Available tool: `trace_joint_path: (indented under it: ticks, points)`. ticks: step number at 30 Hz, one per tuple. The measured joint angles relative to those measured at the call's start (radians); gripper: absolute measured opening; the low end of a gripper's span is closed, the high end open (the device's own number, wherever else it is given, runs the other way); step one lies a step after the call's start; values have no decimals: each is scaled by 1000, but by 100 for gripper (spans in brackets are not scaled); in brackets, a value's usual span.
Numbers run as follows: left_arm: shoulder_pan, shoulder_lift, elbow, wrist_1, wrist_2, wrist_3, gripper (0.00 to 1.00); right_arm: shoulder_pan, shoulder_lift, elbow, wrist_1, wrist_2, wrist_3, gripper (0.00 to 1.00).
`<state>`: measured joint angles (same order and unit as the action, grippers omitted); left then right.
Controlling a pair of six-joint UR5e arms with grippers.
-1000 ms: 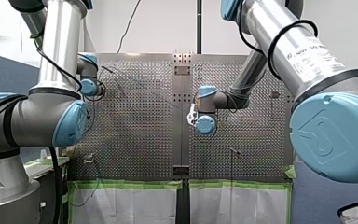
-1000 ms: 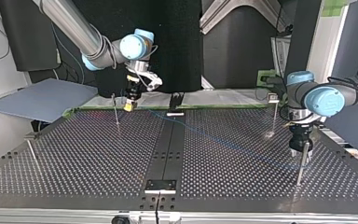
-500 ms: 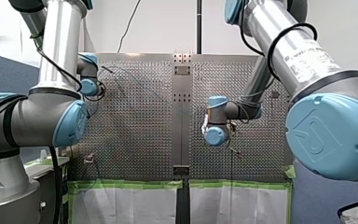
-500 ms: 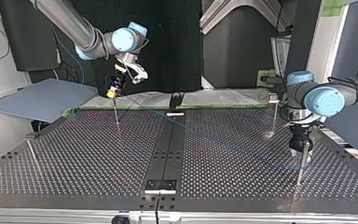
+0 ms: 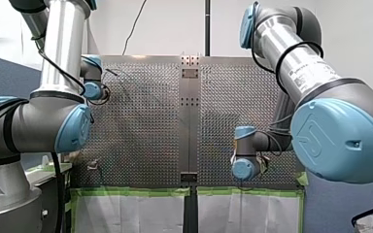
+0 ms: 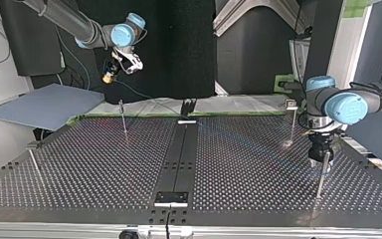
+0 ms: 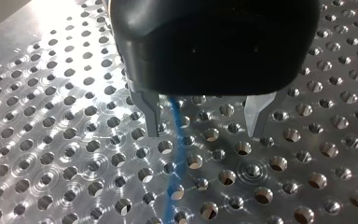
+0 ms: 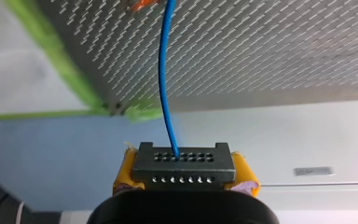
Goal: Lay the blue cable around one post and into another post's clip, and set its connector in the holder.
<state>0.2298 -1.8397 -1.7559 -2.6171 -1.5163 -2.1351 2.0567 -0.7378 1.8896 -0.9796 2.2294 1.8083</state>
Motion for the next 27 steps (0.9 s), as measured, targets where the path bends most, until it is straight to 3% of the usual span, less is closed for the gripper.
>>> trace_joint_path:
  ticks: [11,18,27]
  points:
    - [0,0,0,0,3,0,90,-107,65,107,-78,-107,8,0]
    - [-3,0,0,0,5,0,90,-179,135,176,-139,-179,0,0]
    - [-6,0,0,-1,5,0,90,-268,157,141,-134,-268,-22,0]
